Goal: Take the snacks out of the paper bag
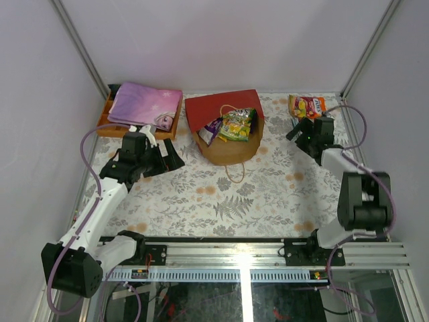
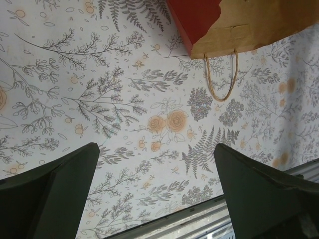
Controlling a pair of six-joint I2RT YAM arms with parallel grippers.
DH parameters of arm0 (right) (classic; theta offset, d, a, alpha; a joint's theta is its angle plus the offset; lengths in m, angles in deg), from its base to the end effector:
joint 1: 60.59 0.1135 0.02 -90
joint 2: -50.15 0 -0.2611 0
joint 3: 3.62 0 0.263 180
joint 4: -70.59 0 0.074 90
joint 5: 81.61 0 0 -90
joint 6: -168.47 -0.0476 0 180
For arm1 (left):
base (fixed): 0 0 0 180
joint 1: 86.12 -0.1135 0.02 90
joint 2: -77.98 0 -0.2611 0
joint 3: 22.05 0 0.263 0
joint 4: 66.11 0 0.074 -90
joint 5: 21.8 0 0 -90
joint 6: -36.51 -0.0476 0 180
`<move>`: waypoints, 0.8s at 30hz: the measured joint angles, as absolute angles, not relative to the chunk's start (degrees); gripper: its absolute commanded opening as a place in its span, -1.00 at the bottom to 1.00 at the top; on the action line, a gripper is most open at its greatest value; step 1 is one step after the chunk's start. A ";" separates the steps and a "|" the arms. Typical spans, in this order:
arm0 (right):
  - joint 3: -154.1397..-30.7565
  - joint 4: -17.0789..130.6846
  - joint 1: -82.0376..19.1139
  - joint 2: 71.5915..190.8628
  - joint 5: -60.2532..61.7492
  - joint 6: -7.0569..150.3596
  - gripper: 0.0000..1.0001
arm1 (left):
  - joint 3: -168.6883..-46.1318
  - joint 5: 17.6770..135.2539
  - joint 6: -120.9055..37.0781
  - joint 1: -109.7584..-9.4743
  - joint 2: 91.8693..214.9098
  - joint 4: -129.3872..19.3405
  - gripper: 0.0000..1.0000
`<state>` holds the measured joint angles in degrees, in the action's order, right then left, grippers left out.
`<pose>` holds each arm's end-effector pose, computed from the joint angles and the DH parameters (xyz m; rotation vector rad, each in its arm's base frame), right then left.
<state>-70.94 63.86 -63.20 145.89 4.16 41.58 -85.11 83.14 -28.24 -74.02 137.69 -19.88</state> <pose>0.3765 -0.0136 0.1782 0.7079 2.0971 0.4165 0.2309 -0.0621 0.2727 -0.1367 2.3686 -0.6250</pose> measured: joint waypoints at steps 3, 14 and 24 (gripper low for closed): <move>-64.19 65.06 -57.34 132.71 6.08 40.93 0.69 | -85.11 83.21 -28.00 -74.02 137.82 -20.15 1.00; -50.16 77.54 -18.70 126.31 18.30 43.94 0.71 | -83.84 83.45 -27.41 -74.02 138.34 -21.30 1.00; -67.25 95.86 -18.33 153.69 16.90 43.20 0.53 | -82.53 83.19 -27.49 -74.02 135.85 -21.22 1.00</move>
